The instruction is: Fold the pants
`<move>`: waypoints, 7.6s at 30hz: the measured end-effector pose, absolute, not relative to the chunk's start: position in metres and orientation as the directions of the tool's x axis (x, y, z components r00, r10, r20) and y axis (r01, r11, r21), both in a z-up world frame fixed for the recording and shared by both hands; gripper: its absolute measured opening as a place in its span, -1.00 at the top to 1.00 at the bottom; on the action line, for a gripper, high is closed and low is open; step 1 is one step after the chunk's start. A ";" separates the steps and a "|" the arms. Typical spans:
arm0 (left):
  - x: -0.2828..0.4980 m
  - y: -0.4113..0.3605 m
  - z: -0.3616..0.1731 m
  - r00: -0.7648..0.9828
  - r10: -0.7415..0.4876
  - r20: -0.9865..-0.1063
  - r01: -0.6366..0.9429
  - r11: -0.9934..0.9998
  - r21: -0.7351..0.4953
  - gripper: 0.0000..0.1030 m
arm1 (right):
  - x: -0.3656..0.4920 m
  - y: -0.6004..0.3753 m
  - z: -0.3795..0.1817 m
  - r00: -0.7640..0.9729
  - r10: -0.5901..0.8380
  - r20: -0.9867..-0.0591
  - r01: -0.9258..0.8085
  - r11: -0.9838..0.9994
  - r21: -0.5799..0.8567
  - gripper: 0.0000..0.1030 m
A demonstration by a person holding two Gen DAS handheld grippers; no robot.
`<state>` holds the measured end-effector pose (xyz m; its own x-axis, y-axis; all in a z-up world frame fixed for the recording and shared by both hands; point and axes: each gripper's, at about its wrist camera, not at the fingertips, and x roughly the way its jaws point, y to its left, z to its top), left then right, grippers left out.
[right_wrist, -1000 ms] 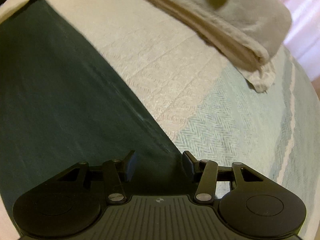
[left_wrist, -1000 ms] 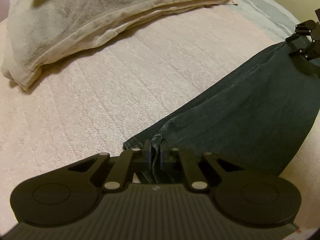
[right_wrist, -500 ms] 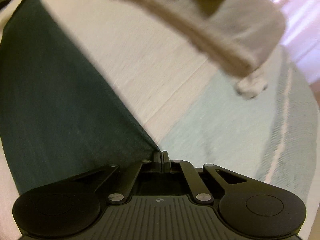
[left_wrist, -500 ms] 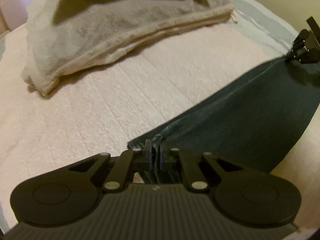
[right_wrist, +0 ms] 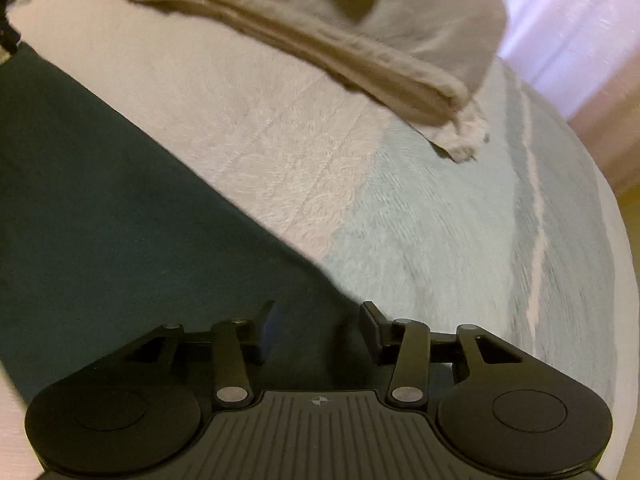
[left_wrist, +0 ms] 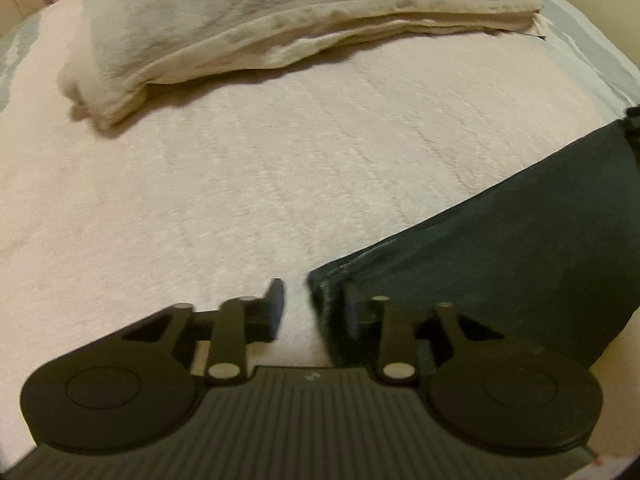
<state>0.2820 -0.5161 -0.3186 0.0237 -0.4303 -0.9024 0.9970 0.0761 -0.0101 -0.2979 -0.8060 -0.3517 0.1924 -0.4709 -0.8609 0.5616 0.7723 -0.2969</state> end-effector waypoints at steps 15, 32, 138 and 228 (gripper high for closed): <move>0.228 -0.403 -0.307 0.052 -0.442 -0.896 0.995 -0.050 0.083 0.48 | -0.215 -0.636 -0.366 0.332 -0.379 -0.864 0.557 0.818 -0.145 0.18; 0.161 -0.365 -0.352 0.111 -0.554 -0.825 0.667 -0.574 0.475 0.93 | -0.180 -0.601 -0.381 0.333 -0.417 -0.846 0.308 0.896 -0.320 0.20; -0.301 -0.612 -0.329 -0.426 -0.176 -0.888 0.510 -0.857 -0.074 0.61 | -0.690 -0.728 -0.364 0.019 -0.661 -0.751 0.774 -0.465 0.429 -0.21; 0.111 -0.350 -0.345 0.199 -0.597 -0.777 0.689 -0.479 0.544 0.38 | -0.240 -0.550 -0.337 0.252 -0.398 -0.882 0.914 0.397 0.082 0.04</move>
